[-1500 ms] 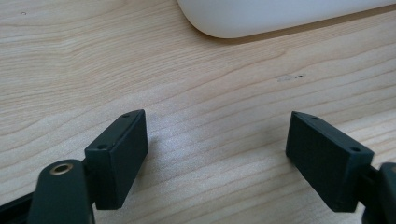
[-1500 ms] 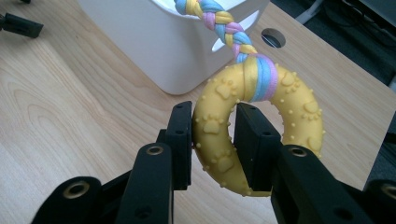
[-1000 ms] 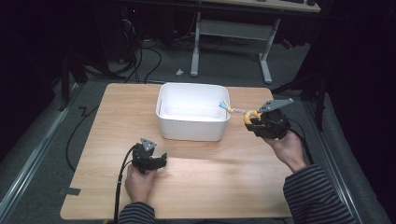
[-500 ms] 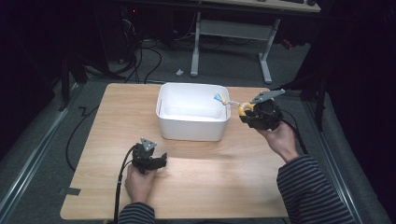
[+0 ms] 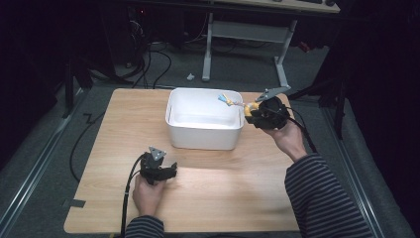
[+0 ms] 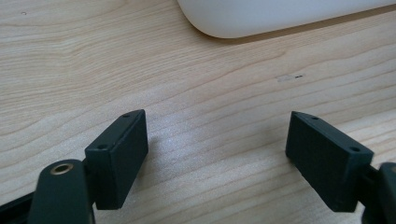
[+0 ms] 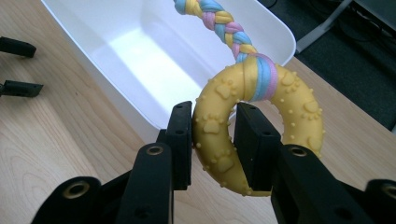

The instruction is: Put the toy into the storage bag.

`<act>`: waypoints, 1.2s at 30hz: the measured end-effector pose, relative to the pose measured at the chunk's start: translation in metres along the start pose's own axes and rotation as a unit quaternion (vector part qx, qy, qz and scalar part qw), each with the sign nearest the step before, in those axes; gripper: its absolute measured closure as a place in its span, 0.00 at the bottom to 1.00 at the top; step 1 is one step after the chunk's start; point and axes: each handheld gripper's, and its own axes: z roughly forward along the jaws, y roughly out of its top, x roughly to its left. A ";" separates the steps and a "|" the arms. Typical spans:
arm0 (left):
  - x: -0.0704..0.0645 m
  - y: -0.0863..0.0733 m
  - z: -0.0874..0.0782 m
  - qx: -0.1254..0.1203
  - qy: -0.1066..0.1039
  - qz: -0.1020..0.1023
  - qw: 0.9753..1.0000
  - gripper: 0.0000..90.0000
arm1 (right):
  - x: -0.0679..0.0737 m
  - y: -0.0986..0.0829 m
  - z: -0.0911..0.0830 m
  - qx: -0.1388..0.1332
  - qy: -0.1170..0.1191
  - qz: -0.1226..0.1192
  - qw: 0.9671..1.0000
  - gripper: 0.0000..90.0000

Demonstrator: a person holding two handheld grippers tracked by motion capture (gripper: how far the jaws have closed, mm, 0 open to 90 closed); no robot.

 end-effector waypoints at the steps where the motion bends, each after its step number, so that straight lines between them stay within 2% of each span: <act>1: 0.000 0.000 0.000 0.000 0.000 0.000 1.000 0.24 | 0.000 0.002 0.001 0.000 -0.001 -0.004 1.000 0.76; 7: 0.000 0.000 0.000 0.000 0.001 0.000 1.000 0.24 | 0.004 0.017 0.010 -0.002 -0.003 -0.001 1.000 0.76; 11: 0.000 0.000 0.000 0.000 0.001 0.000 1.000 0.24 | 0.007 0.024 0.024 0.016 -0.002 -0.001 1.000 0.76; 16: 0.000 0.000 0.000 0.000 0.001 0.000 1.000 0.24 | 0.008 0.029 0.036 0.025 0.005 0.001 1.000 0.76; 30: 0.000 0.000 0.000 0.000 0.002 -0.001 1.000 0.24 | 0.010 0.052 0.050 0.027 0.011 0.004 1.000 0.76; 36: 0.000 0.000 0.000 -0.001 0.002 -0.002 1.000 0.24 | 0.013 0.060 0.059 0.037 0.015 0.006 0.999 0.76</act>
